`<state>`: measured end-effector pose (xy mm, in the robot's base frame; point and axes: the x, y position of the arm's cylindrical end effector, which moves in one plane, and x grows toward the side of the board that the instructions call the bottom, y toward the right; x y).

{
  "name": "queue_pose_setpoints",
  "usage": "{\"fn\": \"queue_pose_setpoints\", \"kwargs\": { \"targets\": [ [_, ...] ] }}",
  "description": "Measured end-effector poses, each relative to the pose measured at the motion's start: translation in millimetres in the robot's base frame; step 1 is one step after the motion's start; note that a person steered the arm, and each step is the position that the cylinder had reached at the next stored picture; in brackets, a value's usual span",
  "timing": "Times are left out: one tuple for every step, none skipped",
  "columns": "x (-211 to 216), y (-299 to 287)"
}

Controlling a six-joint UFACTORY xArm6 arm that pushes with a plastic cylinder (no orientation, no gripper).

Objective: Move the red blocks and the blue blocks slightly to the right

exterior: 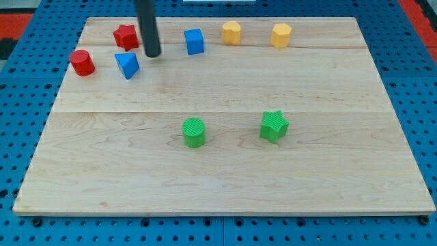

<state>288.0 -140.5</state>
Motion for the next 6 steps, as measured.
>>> {"fn": "queue_pose_setpoints", "kwargs": {
  "targets": [
    [-50, 45],
    [-22, 78],
    [53, 74],
    [46, -25],
    [13, -34],
    [8, -61]
  ]
}}
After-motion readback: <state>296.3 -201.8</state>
